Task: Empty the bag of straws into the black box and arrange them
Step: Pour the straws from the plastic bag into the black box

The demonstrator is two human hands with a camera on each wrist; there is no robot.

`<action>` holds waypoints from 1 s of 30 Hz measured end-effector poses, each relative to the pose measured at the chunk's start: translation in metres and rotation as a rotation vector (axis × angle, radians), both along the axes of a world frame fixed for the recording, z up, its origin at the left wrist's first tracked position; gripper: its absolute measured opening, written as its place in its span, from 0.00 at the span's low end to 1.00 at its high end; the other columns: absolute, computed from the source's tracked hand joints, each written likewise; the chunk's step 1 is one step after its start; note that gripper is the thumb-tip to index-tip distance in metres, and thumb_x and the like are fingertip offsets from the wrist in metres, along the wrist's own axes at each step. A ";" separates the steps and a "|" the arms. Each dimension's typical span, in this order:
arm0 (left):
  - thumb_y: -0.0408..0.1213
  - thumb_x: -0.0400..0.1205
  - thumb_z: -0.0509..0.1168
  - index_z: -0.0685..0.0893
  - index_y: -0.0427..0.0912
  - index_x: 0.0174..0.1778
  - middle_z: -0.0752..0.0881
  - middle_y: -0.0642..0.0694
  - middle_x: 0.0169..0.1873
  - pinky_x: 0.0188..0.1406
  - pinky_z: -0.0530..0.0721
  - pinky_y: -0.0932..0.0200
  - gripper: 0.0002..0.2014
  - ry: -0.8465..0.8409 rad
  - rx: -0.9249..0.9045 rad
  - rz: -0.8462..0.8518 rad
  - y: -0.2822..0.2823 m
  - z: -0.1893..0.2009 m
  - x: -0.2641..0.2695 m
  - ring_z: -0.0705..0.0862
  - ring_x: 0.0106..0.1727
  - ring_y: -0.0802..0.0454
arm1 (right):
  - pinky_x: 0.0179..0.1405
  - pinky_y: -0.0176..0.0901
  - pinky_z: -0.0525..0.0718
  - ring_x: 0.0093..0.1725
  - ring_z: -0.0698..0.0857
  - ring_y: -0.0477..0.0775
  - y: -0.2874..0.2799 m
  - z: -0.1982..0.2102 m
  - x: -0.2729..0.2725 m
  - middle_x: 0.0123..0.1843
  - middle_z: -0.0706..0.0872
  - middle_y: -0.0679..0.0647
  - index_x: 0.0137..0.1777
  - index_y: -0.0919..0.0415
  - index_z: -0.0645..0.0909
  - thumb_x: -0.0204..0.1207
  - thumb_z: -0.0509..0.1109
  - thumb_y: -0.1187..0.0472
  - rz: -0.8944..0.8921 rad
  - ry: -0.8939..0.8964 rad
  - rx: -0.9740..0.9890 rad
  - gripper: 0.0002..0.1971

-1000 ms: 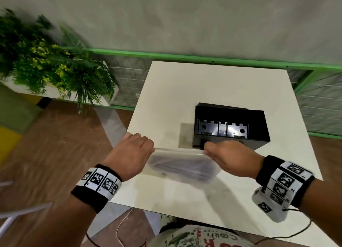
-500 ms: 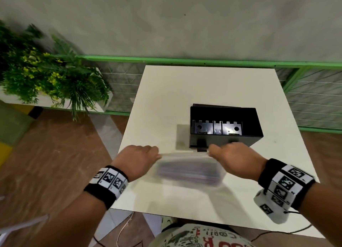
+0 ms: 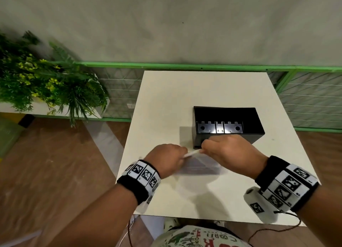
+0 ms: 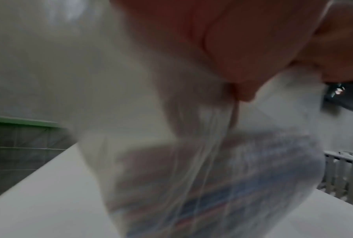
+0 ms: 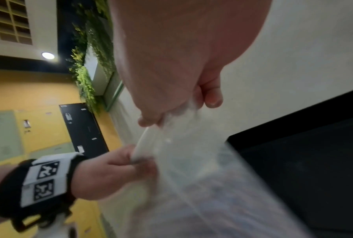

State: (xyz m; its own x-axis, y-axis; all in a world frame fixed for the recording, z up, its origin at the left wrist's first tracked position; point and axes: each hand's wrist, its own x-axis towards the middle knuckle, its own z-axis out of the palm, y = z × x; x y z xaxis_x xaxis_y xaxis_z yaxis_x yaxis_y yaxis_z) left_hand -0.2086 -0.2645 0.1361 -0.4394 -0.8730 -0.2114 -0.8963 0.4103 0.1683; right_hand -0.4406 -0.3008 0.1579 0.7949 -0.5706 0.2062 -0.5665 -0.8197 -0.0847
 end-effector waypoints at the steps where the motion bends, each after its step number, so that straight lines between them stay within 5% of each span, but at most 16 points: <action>1: 0.40 0.87 0.57 0.78 0.46 0.53 0.87 0.42 0.53 0.47 0.78 0.47 0.06 -0.003 -0.006 0.023 -0.002 0.004 0.005 0.86 0.54 0.37 | 0.20 0.47 0.73 0.27 0.79 0.57 -0.003 -0.001 -0.009 0.32 0.79 0.49 0.45 0.54 0.77 0.87 0.59 0.48 0.005 0.038 -0.018 0.14; 3: 0.36 0.87 0.55 0.72 0.50 0.47 0.86 0.43 0.49 0.43 0.74 0.49 0.05 -0.012 -0.036 0.024 -0.003 0.013 0.022 0.85 0.49 0.37 | 0.19 0.46 0.70 0.26 0.79 0.59 -0.006 -0.005 -0.036 0.31 0.79 0.49 0.46 0.53 0.74 0.84 0.65 0.53 -0.049 0.177 -0.037 0.07; 5: 0.36 0.87 0.55 0.69 0.50 0.46 0.85 0.44 0.47 0.43 0.76 0.49 0.05 -0.026 -0.037 0.018 -0.003 0.018 0.043 0.84 0.47 0.39 | 0.16 0.46 0.69 0.23 0.78 0.60 -0.007 -0.009 -0.061 0.29 0.80 0.51 0.47 0.51 0.70 0.77 0.74 0.60 -0.163 0.271 -0.021 0.12; 7: 0.37 0.88 0.56 0.70 0.47 0.46 0.85 0.45 0.44 0.44 0.79 0.48 0.05 0.032 -0.030 0.073 -0.004 0.022 0.063 0.84 0.45 0.40 | 0.19 0.49 0.75 0.24 0.77 0.60 -0.004 -0.009 -0.074 0.29 0.80 0.50 0.45 0.52 0.70 0.82 0.68 0.51 -0.336 0.220 0.058 0.10; 9: 0.37 0.87 0.58 0.75 0.45 0.44 0.86 0.47 0.41 0.44 0.83 0.48 0.06 0.188 -0.043 0.164 -0.007 0.024 0.077 0.85 0.42 0.44 | 0.30 0.57 0.82 0.29 0.78 0.56 -0.001 -0.010 -0.073 0.30 0.81 0.48 0.41 0.52 0.73 0.84 0.55 0.37 -0.476 0.040 0.245 0.20; 11: 0.36 0.88 0.59 0.82 0.48 0.44 0.88 0.51 0.39 0.45 0.87 0.47 0.09 0.414 -0.050 0.237 -0.012 0.026 0.081 0.87 0.40 0.50 | 0.41 0.52 0.86 0.39 0.85 0.49 0.008 -0.007 -0.052 0.39 0.86 0.45 0.45 0.49 0.79 0.78 0.63 0.30 -0.516 -0.235 0.613 0.22; 13: 0.39 0.90 0.59 0.85 0.49 0.44 0.90 0.55 0.38 0.48 0.89 0.48 0.12 0.638 -0.024 0.262 -0.017 0.033 0.070 0.89 0.40 0.55 | 0.49 0.36 0.86 0.57 0.89 0.41 0.013 -0.004 -0.019 0.58 0.88 0.42 0.62 0.46 0.78 0.74 0.78 0.40 -0.509 -0.541 1.013 0.21; 15: 0.47 0.92 0.56 0.86 0.47 0.45 0.90 0.55 0.38 0.47 0.86 0.53 0.17 0.769 -0.025 0.240 -0.019 0.045 0.051 0.89 0.40 0.58 | 0.57 0.38 0.86 0.65 0.87 0.42 0.008 -0.001 0.008 0.67 0.87 0.47 0.72 0.48 0.73 0.67 0.85 0.46 -0.492 -0.824 1.267 0.35; 17: 0.51 0.90 0.53 0.84 0.51 0.49 0.90 0.55 0.40 0.47 0.83 0.56 0.17 0.846 -0.064 0.202 -0.020 0.058 0.032 0.88 0.41 0.58 | 0.64 0.53 0.85 0.66 0.88 0.55 -0.005 -0.002 0.020 0.68 0.88 0.53 0.75 0.52 0.75 0.55 0.90 0.41 -0.516 -1.075 1.356 0.47; 20: 0.52 0.89 0.52 0.83 0.56 0.47 0.92 0.44 0.43 0.51 0.86 0.49 0.14 0.979 -0.069 0.222 -0.029 0.069 0.014 0.90 0.45 0.47 | 0.62 0.57 0.82 0.60 0.84 0.68 -0.022 0.002 0.013 0.63 0.83 0.66 0.74 0.63 0.79 0.55 0.90 0.41 -0.510 -1.274 1.433 0.49; 22: 0.52 0.89 0.53 0.84 0.54 0.45 0.92 0.40 0.45 0.52 0.87 0.44 0.16 1.060 -0.044 0.253 -0.040 0.073 0.007 0.90 0.46 0.45 | 0.66 0.59 0.81 0.66 0.83 0.67 -0.027 -0.002 0.000 0.69 0.82 0.68 0.75 0.64 0.79 0.57 0.88 0.39 -0.496 -1.332 1.505 0.49; 25: 0.47 0.92 0.53 0.86 0.48 0.48 0.91 0.44 0.46 0.47 0.86 0.52 0.17 1.106 -0.009 0.251 -0.054 0.076 -0.003 0.88 0.42 0.54 | 0.70 0.65 0.77 0.68 0.79 0.70 -0.026 -0.006 -0.012 0.69 0.76 0.74 0.76 0.61 0.77 0.61 0.86 0.40 -0.440 -1.343 1.643 0.45; 27: 0.46 0.92 0.56 0.86 0.48 0.51 0.90 0.51 0.44 0.48 0.84 0.57 0.14 1.101 0.031 0.248 -0.063 0.075 -0.012 0.87 0.42 0.62 | 0.67 0.65 0.82 0.70 0.81 0.69 -0.026 0.000 -0.012 0.72 0.81 0.70 0.76 0.64 0.77 0.62 0.87 0.47 -0.394 -1.315 1.638 0.44; 30: 0.46 0.86 0.67 0.87 0.43 0.58 0.92 0.50 0.50 0.60 0.88 0.54 0.12 1.161 0.069 0.286 -0.079 0.079 -0.018 0.91 0.54 0.56 | 0.69 0.63 0.84 0.69 0.85 0.66 -0.038 0.013 -0.014 0.71 0.85 0.65 0.74 0.68 0.79 0.65 0.82 0.62 -0.453 -1.358 1.459 0.35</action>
State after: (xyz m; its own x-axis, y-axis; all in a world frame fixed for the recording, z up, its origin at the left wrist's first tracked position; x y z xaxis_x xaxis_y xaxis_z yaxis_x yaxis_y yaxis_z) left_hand -0.2266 -0.3432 0.2153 -0.1907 -0.9726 0.1331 -0.2514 0.1794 0.9511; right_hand -0.4543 -0.3387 0.1710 0.3392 -0.8990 -0.2769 0.3120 0.3852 -0.8685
